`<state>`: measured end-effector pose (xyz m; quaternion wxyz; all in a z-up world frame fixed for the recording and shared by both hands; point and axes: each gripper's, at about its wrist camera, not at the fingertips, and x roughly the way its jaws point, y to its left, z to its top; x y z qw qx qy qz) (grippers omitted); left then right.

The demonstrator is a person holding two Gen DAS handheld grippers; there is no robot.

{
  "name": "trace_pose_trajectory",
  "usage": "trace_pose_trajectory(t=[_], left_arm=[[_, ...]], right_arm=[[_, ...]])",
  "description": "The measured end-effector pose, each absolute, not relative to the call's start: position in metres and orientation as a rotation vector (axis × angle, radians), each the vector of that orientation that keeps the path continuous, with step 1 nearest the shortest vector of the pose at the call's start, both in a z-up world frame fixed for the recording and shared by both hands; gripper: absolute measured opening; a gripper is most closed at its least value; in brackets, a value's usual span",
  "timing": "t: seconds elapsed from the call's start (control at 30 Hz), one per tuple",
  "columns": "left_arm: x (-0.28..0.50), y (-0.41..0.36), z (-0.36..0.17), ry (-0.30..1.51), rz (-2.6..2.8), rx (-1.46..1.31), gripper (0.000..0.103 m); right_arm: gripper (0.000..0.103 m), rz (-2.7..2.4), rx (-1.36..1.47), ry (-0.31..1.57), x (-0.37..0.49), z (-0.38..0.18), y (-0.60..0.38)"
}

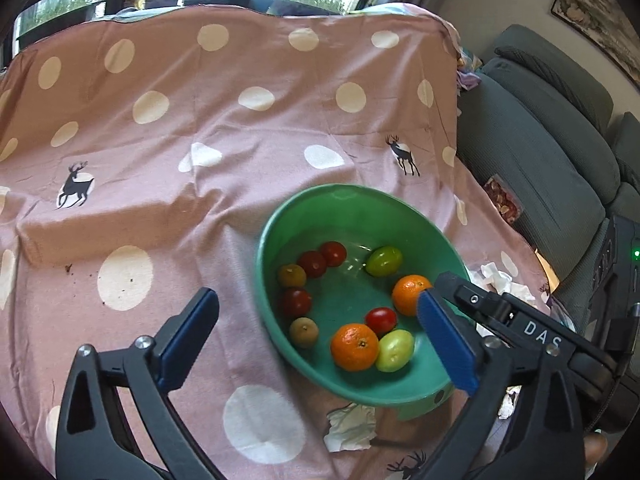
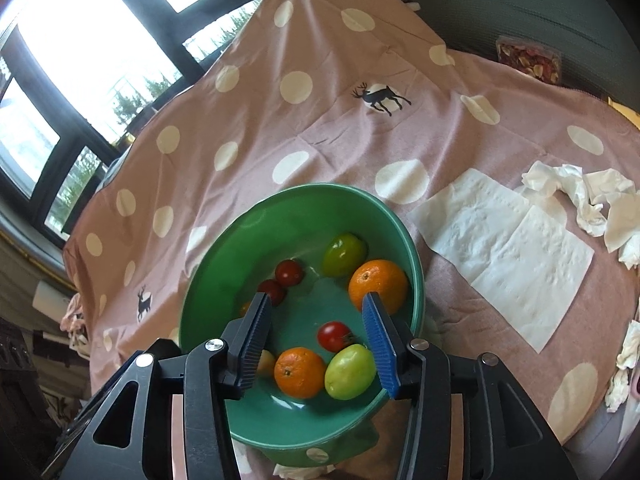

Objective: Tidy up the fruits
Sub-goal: 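Lower the cherry tomato into the bowl and open the right tool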

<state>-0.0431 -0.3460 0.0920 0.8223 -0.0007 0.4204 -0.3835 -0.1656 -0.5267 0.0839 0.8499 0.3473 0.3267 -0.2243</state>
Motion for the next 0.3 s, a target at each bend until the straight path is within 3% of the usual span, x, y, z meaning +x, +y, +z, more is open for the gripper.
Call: trace_pose_trajectory(t=[0.3], left_arm=[[-0.046, -0.334, 0.094, 0.871, -0.798, -0.007, 0.101]], right_arm=[[0.049, -0.462, 0.7, 0.684, -0.166, 0.089, -0.521]])
